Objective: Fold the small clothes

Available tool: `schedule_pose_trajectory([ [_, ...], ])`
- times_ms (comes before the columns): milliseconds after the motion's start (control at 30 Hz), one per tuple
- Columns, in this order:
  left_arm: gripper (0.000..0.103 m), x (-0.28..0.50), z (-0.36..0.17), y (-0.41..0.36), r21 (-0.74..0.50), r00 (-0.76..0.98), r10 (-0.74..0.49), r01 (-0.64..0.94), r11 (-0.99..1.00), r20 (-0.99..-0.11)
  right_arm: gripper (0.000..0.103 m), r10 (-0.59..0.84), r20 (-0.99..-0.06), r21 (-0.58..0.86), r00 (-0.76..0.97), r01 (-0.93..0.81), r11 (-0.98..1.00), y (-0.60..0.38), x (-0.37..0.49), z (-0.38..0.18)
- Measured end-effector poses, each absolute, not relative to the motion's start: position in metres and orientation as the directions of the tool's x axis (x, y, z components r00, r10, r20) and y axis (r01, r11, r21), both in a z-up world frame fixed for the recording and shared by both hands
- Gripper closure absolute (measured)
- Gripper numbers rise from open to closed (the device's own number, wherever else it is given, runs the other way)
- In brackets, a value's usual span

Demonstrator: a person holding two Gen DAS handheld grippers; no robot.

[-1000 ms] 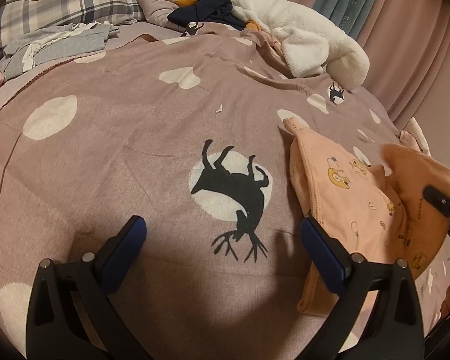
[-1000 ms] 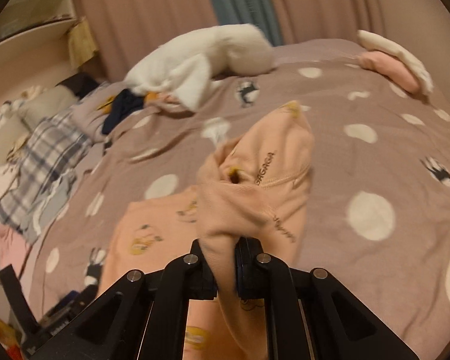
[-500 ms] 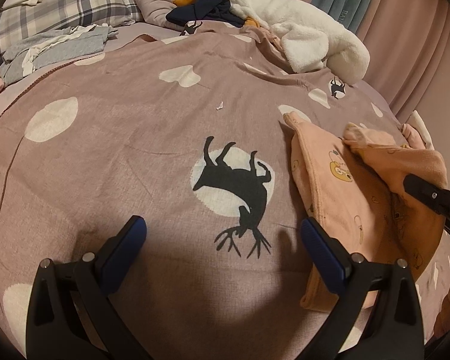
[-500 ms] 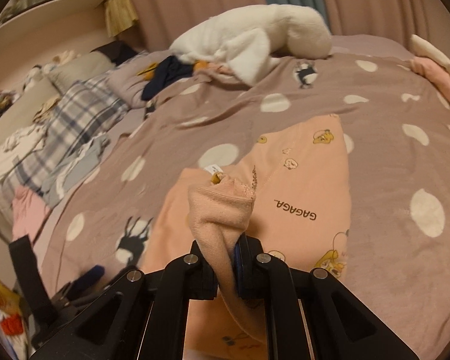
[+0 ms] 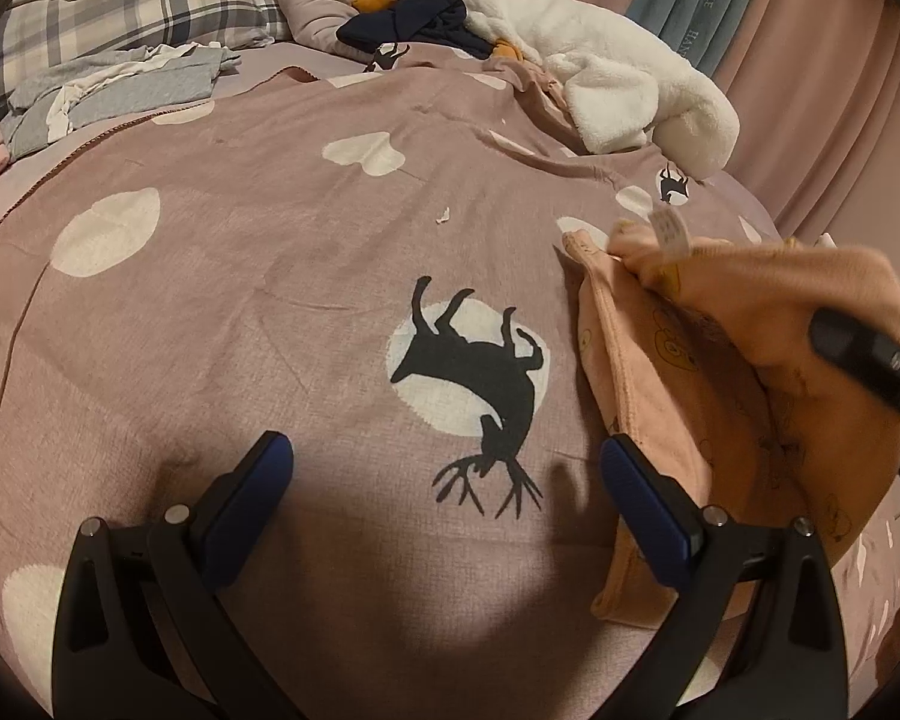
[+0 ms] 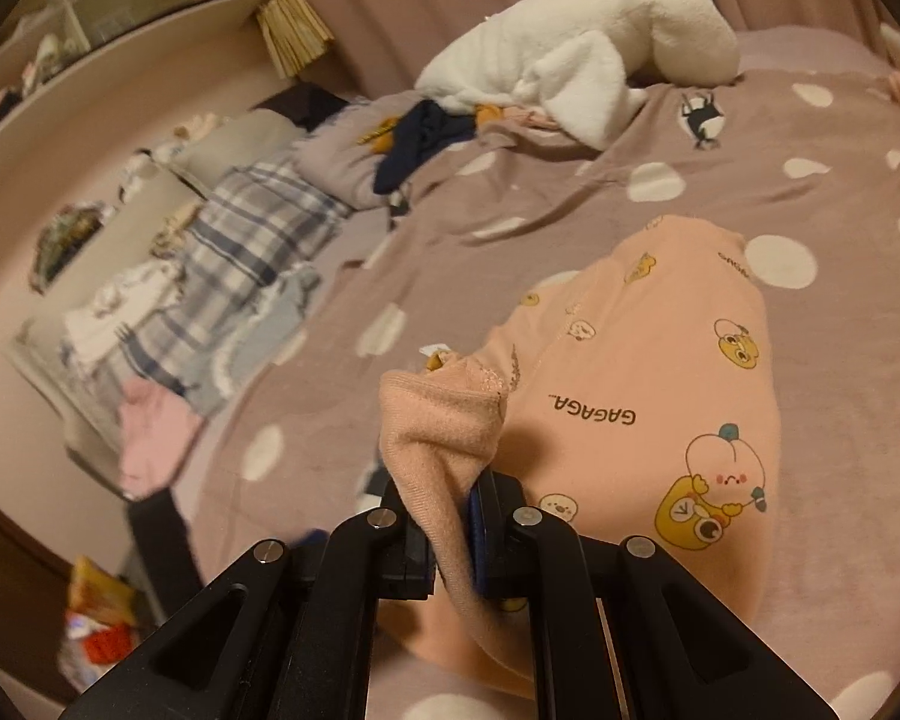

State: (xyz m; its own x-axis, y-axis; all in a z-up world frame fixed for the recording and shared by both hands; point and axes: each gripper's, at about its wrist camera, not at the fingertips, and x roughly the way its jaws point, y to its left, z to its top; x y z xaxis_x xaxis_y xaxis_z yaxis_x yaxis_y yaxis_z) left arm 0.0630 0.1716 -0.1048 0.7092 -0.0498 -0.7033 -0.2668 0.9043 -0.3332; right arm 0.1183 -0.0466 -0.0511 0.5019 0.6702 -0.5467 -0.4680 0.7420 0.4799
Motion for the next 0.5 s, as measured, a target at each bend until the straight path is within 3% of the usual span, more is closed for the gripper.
schedule_pose_trajectory([
  [133, 0.0, 0.063, -0.105, 0.172, -0.335, 0.709, -0.051, -0.267, 0.904, -0.703, 0.092, 0.693, -0.534, 0.487, 0.485, -0.494, 0.721, -0.04, 0.111, -0.05],
  [333, 0.0, 0.056, -0.101, 0.18, -0.32, 0.689, -0.03, -0.297, 0.9, -0.724, 0.092, 0.692, -0.593, 0.453, 0.412, -0.54, 0.709, -0.022, 0.096, -0.072],
  [500, 0.0, 0.046, -0.105, 0.191, -0.295, 0.7, 0.008, -0.311, 0.903, -0.714, 0.092, 0.581, -0.7, 0.309, 0.416, -0.557, 0.771, -0.004, 0.088, -0.098],
])
